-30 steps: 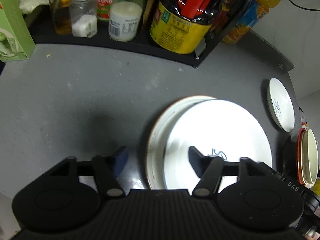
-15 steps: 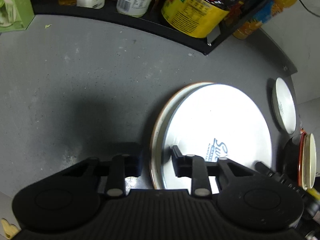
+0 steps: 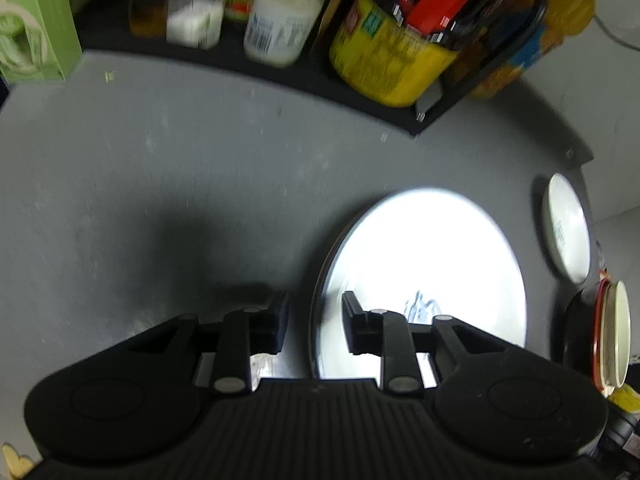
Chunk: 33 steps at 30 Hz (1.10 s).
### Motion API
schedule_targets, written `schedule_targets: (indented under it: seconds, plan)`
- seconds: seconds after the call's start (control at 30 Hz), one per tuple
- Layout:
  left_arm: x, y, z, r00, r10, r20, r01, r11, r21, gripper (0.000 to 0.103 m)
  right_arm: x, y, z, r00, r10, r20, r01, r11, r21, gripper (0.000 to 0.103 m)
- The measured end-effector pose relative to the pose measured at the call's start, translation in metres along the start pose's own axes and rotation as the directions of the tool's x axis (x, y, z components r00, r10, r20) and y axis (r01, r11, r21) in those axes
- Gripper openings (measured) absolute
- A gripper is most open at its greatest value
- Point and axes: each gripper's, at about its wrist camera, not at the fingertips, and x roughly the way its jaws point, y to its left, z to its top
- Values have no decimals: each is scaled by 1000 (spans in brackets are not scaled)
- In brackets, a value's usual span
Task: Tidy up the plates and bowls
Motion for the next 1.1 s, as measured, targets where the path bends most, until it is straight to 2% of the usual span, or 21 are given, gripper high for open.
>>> schedule_targets:
  seconds: [0.1, 0.17, 0.23, 0.3, 0.37, 0.43, 0.63, 0.73, 0.83, 1.1]
  plan:
    - [-8, -6, 3, 1000, -29, 4, 29, 1000, 5, 32, -8, 3, 3, 1000, 14, 8, -14, 1000, -17, 35]
    - [-12, -13, 6, 1000, -21, 2, 21, 999, 25, 40, -12, 5, 6, 1000, 1, 21, 0, 1000, -29, 46]
    - [-15, -21, 7, 1000, 5, 3, -5, 999, 45, 53, -17, 8, 8, 1000, 0, 30, 2, 999, -43, 48]
    - [-19, -26, 8, 1000, 7, 3, -7, 998, 59, 61, -23, 11, 9, 999, 10, 32, -8, 999, -52, 52]
    - [-20, -31, 8, 1000, 3, -11, -2, 997, 73, 69, -29, 14, 11, 999, 7, 39, -4, 998, -68, 65]
    - [-23, -35, 7, 999, -3, -36, 6, 997, 81, 78, -34, 18, 12, 999, -5, 41, 8, 996, -92, 73]
    - [-30, -52, 1, 998, -18, -56, 25, 991, 132, 85, -54, 22, 14, 999, -16, 47, 22, 991, -132, 92]
    - [-32, -60, 2, 998, -10, -54, 19, 988, 156, 86, -61, 20, 17, 999, -6, 50, 13, 991, -136, 93]
    - [-35, -66, 2, 999, -5, -43, 12, 986, 164, 86, -64, 17, 22, 998, 2, 60, 7, 990, -139, 98]
    - [-40, -91, 8, 1000, 7, -16, -4, 985, 170, 86, -70, 3, 52, 995, 34, 96, -18, 987, -160, 98]
